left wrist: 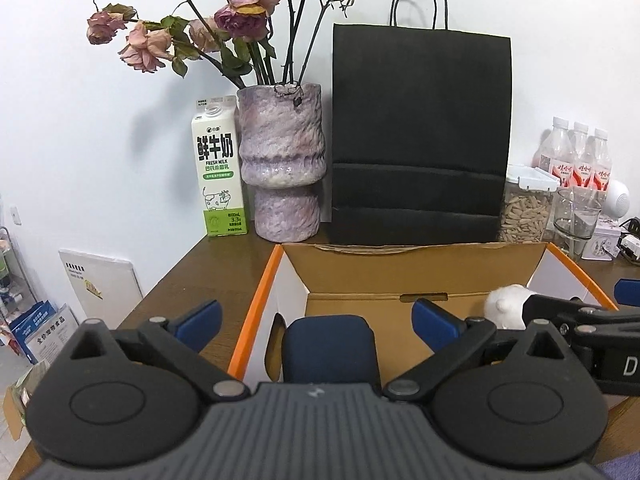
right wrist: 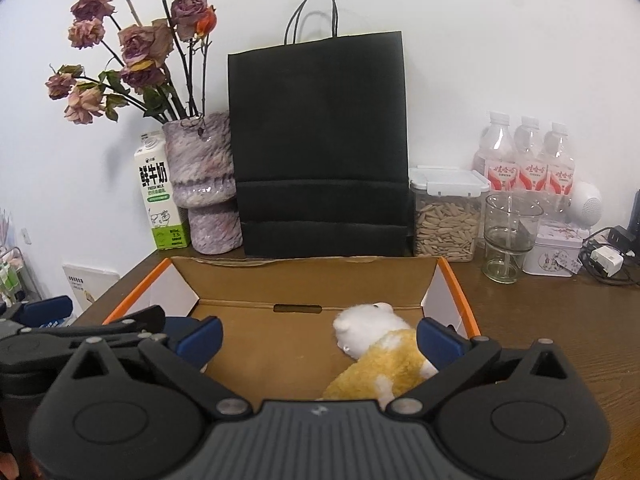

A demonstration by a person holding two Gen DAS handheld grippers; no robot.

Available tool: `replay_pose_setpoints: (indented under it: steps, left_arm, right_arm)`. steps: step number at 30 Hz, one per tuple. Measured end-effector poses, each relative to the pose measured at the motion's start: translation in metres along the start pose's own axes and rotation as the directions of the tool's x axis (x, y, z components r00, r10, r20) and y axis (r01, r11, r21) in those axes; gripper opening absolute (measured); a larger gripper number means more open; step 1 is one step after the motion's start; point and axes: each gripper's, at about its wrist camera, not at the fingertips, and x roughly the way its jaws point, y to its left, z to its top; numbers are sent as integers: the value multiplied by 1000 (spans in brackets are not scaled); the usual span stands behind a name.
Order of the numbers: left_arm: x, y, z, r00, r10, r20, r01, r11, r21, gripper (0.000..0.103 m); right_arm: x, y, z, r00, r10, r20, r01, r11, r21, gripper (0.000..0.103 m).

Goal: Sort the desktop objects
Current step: 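Carry the brooch and navy case into the red box and release both, then withdraw both grippers from the box back over the table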

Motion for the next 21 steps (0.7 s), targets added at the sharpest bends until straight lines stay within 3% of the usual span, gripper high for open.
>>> replay_pose_setpoints:
  steps: [13, 21]
  left_arm:
    - [-16, 2, 6, 1000, -15, 25, 15, 1000, -7, 103]
    - [-60, 9, 15, 991, -70, 116, 73, 997, -19, 103]
  right_arm:
    - [-18, 1, 6, 999, 23, 34, -23, 1000, -7, 103]
    - [-63, 4, 14, 991, 44, 129, -37, 998, -53, 103]
